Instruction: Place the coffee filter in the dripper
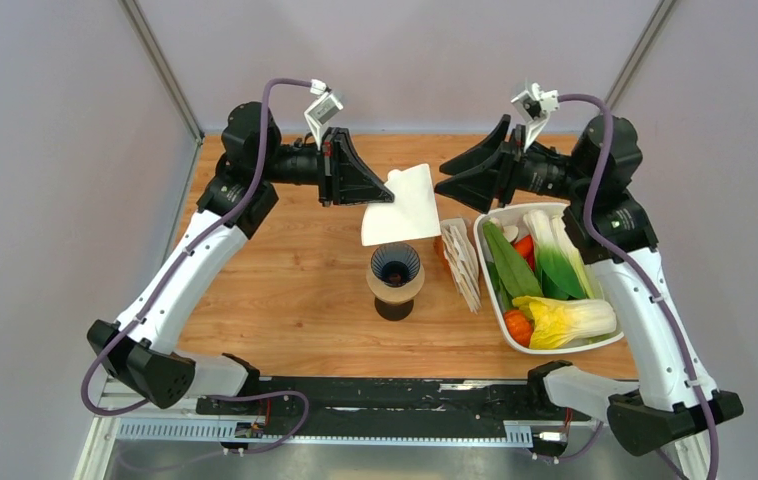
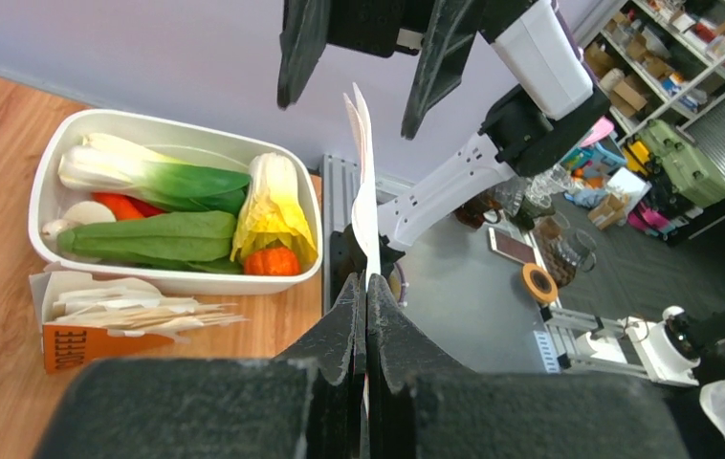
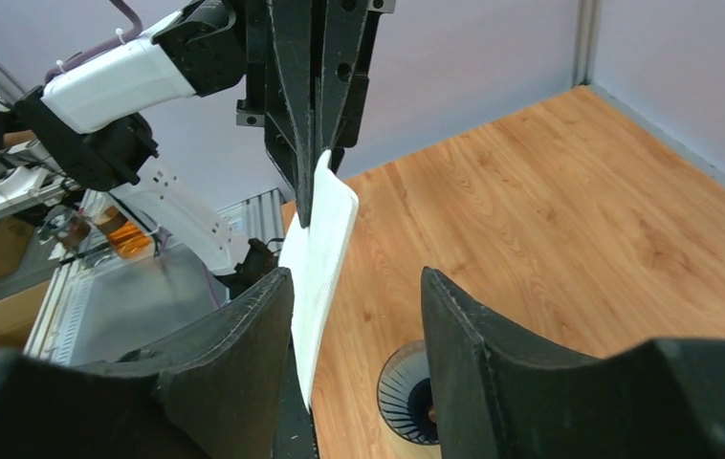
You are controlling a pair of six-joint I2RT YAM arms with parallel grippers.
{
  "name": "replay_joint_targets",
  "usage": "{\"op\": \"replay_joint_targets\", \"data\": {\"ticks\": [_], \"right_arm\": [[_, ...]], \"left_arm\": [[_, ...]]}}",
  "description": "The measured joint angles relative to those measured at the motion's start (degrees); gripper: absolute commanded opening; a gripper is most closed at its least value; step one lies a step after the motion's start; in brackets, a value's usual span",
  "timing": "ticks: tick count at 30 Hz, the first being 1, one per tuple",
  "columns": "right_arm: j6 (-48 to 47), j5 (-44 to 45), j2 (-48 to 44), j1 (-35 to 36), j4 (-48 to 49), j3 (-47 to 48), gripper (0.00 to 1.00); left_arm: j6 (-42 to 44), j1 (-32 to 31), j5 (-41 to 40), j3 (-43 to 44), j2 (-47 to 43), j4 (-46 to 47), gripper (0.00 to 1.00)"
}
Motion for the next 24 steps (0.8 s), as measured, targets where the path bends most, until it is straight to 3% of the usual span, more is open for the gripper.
{"op": "replay_joint_targets", "data": {"ticks": [3,5,7,8,24], "right_arm": [[-0.02,-0.07,1.16,2.6,0.63,-0.09,0.42],[-0.13,-0.11,1.22,4.07,1.05,-0.37,0.3],[-0.44,-0.15,1.01,5.22,1.64,-0.76,0.06],[-0.68,-0.17,0.85,5.68,1.9,-1.05,0.0],[-12.76,7.54,0.81,16.94,-5.64,-0.96,0.0]], "left_arm": [[2.95,-1.49,-0.96,0.81,0.02,-2.93,0.0],[4.42,-2.34,-1.64,1.29,0.0,-4.28,0.0],[5.4,-2.75,-2.19,1.38,0.0,-5.09,0.0],[5.7,-2.95,-2.6,1.38,0.0,-5.44,0.0],[12.39,-9.09,-6.58,5.49,2.29,-9.51,0.0]]}}
